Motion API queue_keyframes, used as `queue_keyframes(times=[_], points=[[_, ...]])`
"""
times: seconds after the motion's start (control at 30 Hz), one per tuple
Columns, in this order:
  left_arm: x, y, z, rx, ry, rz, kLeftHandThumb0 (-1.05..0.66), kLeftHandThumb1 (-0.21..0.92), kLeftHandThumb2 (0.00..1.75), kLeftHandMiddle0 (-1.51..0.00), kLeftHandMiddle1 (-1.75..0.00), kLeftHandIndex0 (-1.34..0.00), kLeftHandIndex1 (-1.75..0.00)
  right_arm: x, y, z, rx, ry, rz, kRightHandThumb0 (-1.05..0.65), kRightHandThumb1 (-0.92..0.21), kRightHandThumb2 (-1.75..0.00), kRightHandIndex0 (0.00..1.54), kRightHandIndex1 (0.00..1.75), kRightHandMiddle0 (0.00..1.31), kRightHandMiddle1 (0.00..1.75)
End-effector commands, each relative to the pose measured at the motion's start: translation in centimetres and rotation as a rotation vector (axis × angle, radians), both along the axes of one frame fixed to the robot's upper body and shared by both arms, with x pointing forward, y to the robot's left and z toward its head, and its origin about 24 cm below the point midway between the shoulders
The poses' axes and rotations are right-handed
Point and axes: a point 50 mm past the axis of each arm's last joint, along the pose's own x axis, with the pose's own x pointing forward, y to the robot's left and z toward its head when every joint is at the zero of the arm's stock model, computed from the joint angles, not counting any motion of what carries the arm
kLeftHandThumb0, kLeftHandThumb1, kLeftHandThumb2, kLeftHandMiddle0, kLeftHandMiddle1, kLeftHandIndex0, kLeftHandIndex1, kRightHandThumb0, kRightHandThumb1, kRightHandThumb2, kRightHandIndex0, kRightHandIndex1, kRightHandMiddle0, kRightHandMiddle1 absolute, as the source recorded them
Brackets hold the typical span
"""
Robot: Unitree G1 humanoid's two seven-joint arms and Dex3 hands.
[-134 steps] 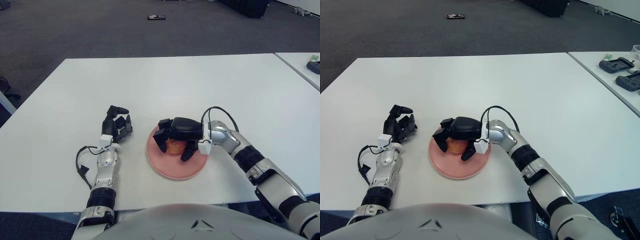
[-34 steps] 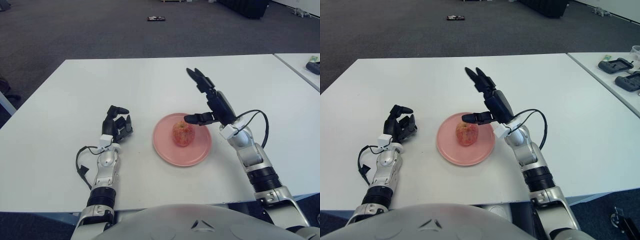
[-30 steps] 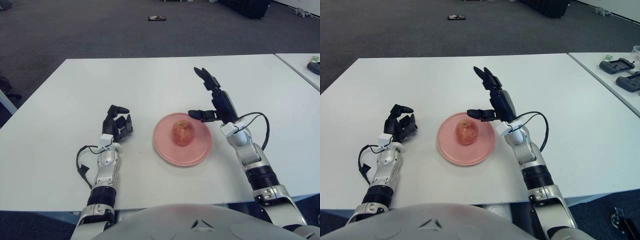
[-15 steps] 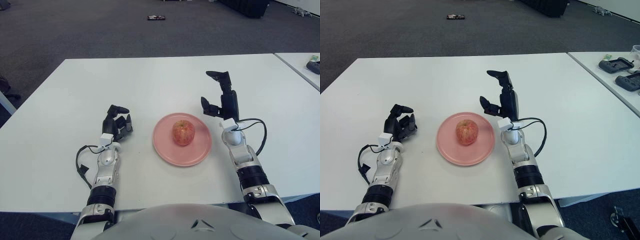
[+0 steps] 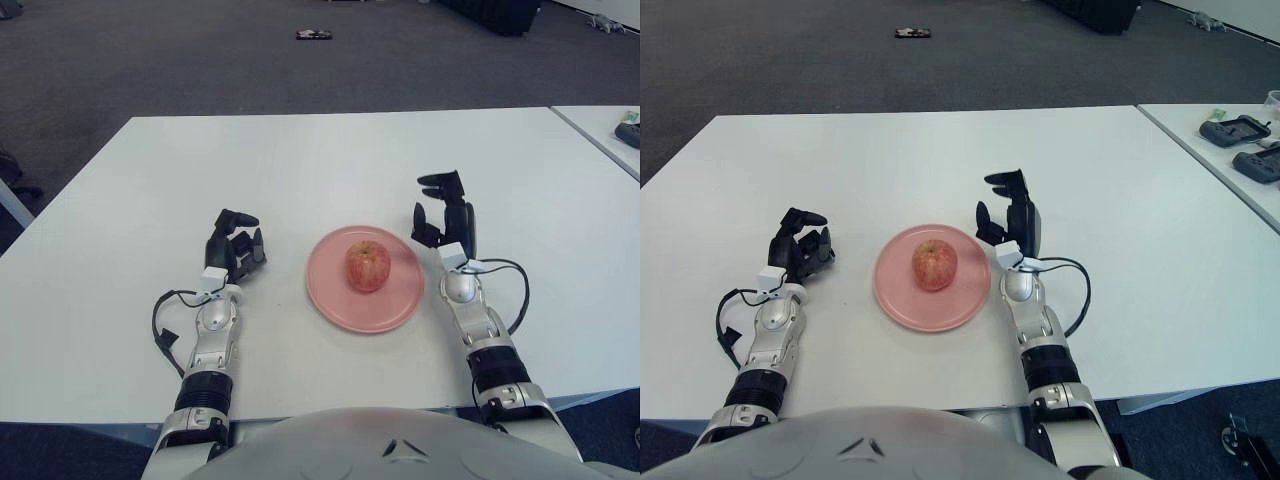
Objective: Put the apple into the plate.
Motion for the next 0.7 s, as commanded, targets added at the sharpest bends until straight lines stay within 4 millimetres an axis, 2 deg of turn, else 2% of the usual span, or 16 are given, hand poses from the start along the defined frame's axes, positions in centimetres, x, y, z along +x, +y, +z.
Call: queue_keyframes(times=[0.0, 0.3, 0.57, 0.67], points=[[-1.5, 0.0, -2.2, -0.014, 0.119, 0.011, -0.41, 0.56, 1.02, -0.97, -1.75, -0.42, -1.75, 0.1, -0.7, -0.2, -0.002, 0.028, -0.002, -0.39, -0.84, -1.09, 0.47, 1.07, 0.26, 1.41], [-1.6, -0.1, -2.2, -0.024, 0.124, 0.01, -0.41, 0.57, 1.01, -0.96, -1.75, -0.42, -1.75, -0.7, -1.2, -1.7, 0.001, 0.095, -0.016, -0.37, -0.84, -1.08, 0.48, 1.08, 0.26, 1.45], [-1.6, 0.0, -2.0, -0.038, 0.117, 0.019, -0.41, 0.55, 1.03, -0.96, -1.75, -0.43, -1.75, -2.2, -1.7, -3.9, -0.029, 0.198, -0.036, -0.36, -0.83, -1.1, 0.48, 1.1, 0.26, 1.52], [-1.6, 0.1, -2.0, -0.034, 0.115, 0.02, -0.41, 0.54, 1.04, -0.96, -1.75, -0.44, -1.75, -2.4, -2.0, -4.3, -0.041, 0.214, -0.037, -0.35, -0.89, -0.72, 0.51, 1.08, 0.22, 1.67]])
